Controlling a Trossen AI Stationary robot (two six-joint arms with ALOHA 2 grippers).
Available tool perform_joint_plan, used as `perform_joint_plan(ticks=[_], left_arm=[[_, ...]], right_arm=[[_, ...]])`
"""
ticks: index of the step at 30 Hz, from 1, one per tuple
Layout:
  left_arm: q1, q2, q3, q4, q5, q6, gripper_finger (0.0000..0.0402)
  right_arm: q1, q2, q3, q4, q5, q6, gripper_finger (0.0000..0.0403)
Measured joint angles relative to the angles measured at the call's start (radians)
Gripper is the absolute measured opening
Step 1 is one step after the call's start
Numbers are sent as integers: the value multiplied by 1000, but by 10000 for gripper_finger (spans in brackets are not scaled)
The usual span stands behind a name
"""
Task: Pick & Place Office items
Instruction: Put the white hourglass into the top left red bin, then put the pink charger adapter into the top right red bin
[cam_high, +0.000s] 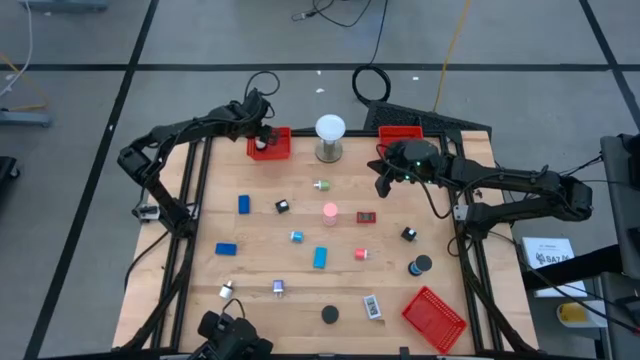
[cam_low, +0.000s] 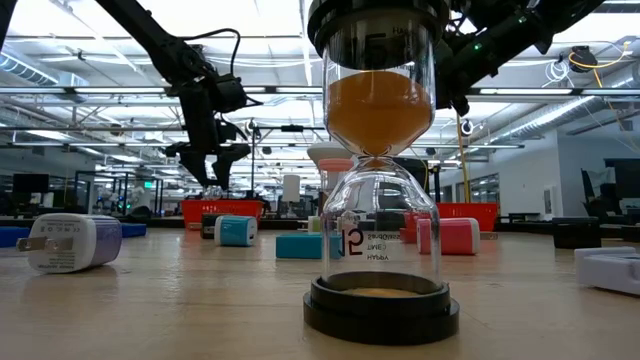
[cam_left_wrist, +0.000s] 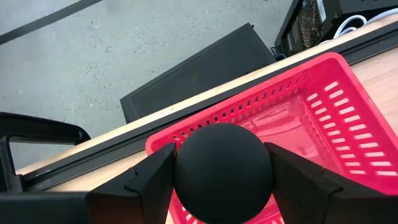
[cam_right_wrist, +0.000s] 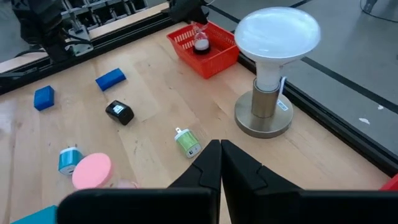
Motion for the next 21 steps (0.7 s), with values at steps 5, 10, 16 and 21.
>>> perform_joint_plan(ticks=[5,10,16,21], left_arm=[[0,0,10,-8,0,10,244],[0,0,27,-36,-2,42,276],[-2,0,27,-58,-1,45,308],[-3,-51,27,-57,14,102,309]], right_arm=[[13,0,0,0,2,8,0],[23,0,0,0,3,8,0],[23,0,0,0,3,3,0],[22,0,0,0,3,-23,0]])
